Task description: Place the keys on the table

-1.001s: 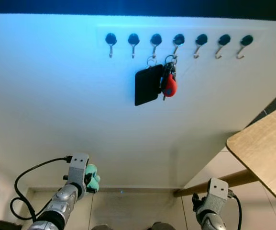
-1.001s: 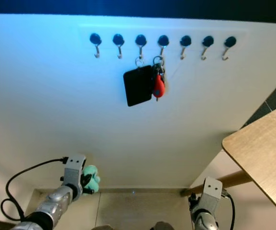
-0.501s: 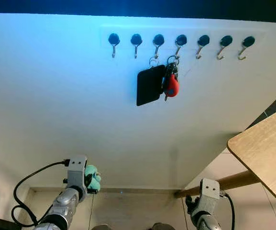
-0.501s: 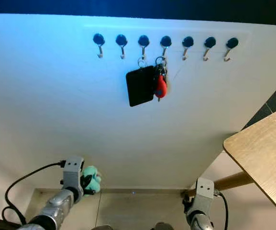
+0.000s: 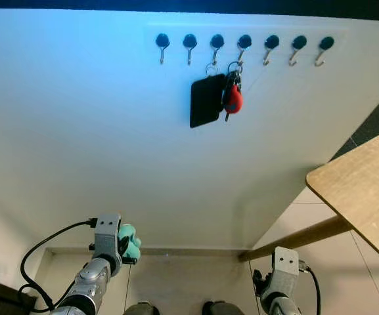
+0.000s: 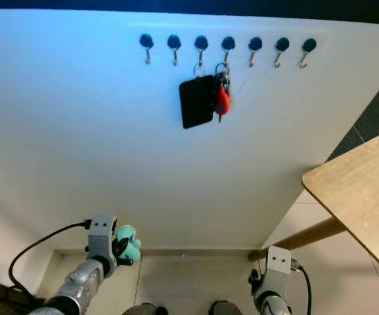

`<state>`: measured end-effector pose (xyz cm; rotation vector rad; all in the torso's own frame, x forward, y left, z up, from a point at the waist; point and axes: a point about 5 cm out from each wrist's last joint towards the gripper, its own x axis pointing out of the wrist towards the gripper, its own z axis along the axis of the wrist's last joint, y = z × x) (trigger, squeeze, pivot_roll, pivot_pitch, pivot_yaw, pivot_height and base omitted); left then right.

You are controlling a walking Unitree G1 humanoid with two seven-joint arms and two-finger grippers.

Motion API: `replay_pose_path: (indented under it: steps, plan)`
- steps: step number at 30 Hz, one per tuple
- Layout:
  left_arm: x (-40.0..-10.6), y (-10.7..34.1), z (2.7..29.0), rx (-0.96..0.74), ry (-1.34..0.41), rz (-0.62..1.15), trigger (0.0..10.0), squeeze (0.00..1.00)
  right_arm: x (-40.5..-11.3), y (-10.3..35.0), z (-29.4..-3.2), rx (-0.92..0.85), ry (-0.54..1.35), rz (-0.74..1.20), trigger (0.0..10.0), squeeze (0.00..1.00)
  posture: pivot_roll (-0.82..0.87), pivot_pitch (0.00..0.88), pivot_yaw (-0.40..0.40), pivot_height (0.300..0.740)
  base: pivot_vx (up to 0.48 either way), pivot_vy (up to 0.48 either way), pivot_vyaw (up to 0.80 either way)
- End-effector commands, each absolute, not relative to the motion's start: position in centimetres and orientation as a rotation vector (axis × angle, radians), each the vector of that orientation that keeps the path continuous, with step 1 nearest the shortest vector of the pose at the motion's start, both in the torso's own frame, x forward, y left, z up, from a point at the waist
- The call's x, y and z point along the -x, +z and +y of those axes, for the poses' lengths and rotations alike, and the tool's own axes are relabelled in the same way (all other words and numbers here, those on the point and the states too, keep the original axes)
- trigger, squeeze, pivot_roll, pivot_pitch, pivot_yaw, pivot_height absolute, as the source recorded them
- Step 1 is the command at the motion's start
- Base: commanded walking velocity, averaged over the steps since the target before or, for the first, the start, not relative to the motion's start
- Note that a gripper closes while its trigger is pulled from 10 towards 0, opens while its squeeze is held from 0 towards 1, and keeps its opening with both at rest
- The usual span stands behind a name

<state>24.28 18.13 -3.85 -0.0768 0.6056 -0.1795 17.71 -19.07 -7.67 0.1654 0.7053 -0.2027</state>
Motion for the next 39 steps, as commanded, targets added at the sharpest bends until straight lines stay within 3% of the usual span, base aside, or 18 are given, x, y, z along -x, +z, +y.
replay_pose_path:
  steps: [1, 15, 24, 33, 39]
  plan:
    - [-23.8, -4.3, 17.5, 0.079, -0.200, 0.622, 10.0, 0.00, -17.9, -7.6, -18.8, -0.164, -0.198, 0.700, 10.0, 0.00, 0.05, 0.089, -0.011, 0.740, -0.349, 0.000, 0.00]
    - [-24.5, -3.9, 16.9, 0.032, -0.259, 0.609, 10.0, 0.00, -18.0, -7.6, -18.5, -0.172, -0.200, 0.692, 10.0, 0.00, 0.05, 0.083, 0.001, 0.740, -0.356, 0.000, 0.00]
    - [-24.8, -3.6, 16.6, 0.053, -0.261, 0.595, 10.0, 0.00, -17.9, -7.6, -18.6, -0.167, -0.199, 0.692, 10.0, 0.00, 0.05, 0.083, 0.006, 0.740, 0.000, 0.000, 0.00]
    - [-24.9, -3.6, 16.4, 0.032, -0.281, 0.592, 10.0, 0.00, -17.7, -7.7, -18.4, -0.166, -0.193, 0.698, 10.0, 0.00, 0.05, 0.081, 0.007, 0.740, 0.000, -0.480, 0.00]
    - [-24.8, -3.8, 16.6, 0.045, -0.246, 0.614, 10.0, 0.00, -17.7, -7.7, -18.4, -0.158, -0.191, 0.689, 10.0, 0.00, 0.05, 0.085, 0.004, 0.740, 0.000, 0.000, 0.00]
